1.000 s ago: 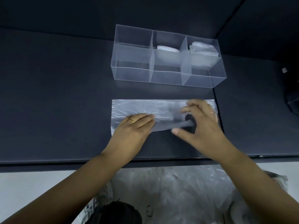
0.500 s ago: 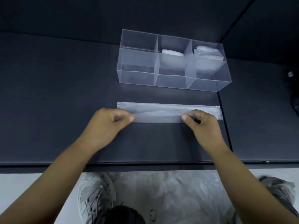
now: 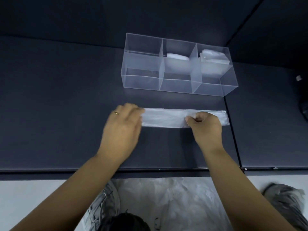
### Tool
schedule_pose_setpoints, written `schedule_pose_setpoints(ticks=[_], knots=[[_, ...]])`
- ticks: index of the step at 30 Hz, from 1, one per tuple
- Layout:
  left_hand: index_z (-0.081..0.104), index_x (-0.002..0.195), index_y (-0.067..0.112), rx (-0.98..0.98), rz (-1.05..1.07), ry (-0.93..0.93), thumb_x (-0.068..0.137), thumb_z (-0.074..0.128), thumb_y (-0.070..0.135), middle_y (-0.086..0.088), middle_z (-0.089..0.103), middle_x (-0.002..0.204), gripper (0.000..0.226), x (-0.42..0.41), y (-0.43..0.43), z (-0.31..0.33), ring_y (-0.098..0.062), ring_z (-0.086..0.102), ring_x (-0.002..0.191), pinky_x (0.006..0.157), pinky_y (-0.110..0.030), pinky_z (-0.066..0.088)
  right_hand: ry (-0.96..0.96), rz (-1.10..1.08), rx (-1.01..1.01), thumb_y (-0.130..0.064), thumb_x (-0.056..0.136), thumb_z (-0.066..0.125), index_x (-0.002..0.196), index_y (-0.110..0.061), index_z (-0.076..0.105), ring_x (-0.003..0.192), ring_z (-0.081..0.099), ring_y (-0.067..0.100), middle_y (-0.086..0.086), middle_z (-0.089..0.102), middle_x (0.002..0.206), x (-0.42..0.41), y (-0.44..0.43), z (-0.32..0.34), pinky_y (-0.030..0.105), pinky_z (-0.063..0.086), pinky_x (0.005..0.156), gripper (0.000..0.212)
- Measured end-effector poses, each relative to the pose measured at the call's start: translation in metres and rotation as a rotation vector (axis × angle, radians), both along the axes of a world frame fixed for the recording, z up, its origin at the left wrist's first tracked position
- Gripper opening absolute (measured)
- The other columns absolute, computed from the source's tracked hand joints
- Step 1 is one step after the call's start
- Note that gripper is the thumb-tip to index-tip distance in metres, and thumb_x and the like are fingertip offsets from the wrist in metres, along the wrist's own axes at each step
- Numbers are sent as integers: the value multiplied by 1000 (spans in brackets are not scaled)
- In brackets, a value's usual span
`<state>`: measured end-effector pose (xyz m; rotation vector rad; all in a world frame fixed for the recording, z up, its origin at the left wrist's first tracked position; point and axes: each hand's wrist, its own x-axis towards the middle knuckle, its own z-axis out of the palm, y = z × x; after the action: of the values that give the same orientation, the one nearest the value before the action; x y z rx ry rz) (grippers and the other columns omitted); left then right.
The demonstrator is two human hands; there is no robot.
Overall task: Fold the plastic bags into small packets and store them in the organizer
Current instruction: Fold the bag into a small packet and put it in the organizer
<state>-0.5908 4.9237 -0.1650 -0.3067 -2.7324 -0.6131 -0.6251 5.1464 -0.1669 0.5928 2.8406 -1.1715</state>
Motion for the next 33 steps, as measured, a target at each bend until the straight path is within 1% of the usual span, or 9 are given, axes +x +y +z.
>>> schedule_pose_setpoints(ticks=[4, 7, 8, 11, 14, 19, 24, 28, 33], knots=[[27, 148, 5, -145, -115, -349, 100, 35, 42, -10, 24, 156, 61, 6, 14, -16, -25, 19, 146, 120, -38, 10, -44, 11, 59, -18, 87, 63, 56, -12, 45, 48, 38, 10, -5, 43, 50, -1, -2, 5, 24, 32, 48, 36], [-2, 152, 12, -287, -69, -401, 89, 2, 61, -2, -9, 159, 80, 6, 11, -26, -18, -8, 148, 120, -35, -8, 2, -39, 201, -17, 87, 64, 95, -11, 64, 80, 56, 20, 4, 63, 88, 3, -13, 13, 32, 45, 72, 10], [-3, 152, 12, -299, -68, -399, 88, 1, 62, -2, -12, 158, 82, 6, 12, -28, -18, -10, 147, 119, -35, -9, 95, -39, 325, -15, 85, 66, 113, -11, 62, 98, 55, 25, 7, 61, 108, 7, -21, 15, 37, 44, 84, 28], [-13, 149, 12, -311, -77, -410, 87, -7, 64, -2, -22, 154, 81, 5, 12, -29, -18, -17, 146, 118, -35, -14, 335, 325, 265, -10, 88, 59, 135, -8, 49, 131, 40, 27, 11, 47, 140, 20, -61, 14, 36, 30, 111, 48], [-23, 145, 13, -330, -92, -412, 84, -15, 49, -5, -23, 157, 71, 6, 12, -31, -18, -26, 143, 116, -35, -18, 101, 704, 191, -28, 103, 35, 151, -14, 23, 148, 6, 13, 1, 18, 160, 30, -87, -3, 32, 2, 121, 52], [1, 150, 8, -306, -89, -398, 88, 2, 62, -7, -7, 157, 83, 5, 13, -30, -21, -4, 147, 120, -38, -2, 20, 734, 519, -55, 98, 11, 153, -23, 0, 142, -19, 4, -9, -9, 160, 23, -29, -26, 30, -15, 117, 65], [2, 151, 8, -348, -77, -373, 88, 0, 64, -6, -4, 158, 84, 5, 13, -31, -20, -4, 147, 120, -38, -1, -94, 563, 631, -48, 100, 22, 153, -18, -1, 146, -14, 8, -5, -9, 161, 4, 58, -20, 28, -13, 117, 66], [9, 150, 5, -349, -81, -367, 90, 5, 62, -9, 5, 158, 83, 5, 13, -30, -23, 6, 147, 120, -40, 7, 28, 487, 447, -24, 101, 40, 147, -11, 33, 144, 20, 18, 2, 25, 157, -8, 86, -8, 33, 12, 119, 48], [10, 151, 5, -348, -80, -373, 89, 4, 62, -8, 4, 158, 84, 5, 13, -30, -22, 5, 147, 120, -40, 8, 29, 390, 459, -21, 89, 65, 113, -17, 62, 100, 47, 21, -1, 55, 98, -29, 99, 5, 30, 29, 85, 25]])
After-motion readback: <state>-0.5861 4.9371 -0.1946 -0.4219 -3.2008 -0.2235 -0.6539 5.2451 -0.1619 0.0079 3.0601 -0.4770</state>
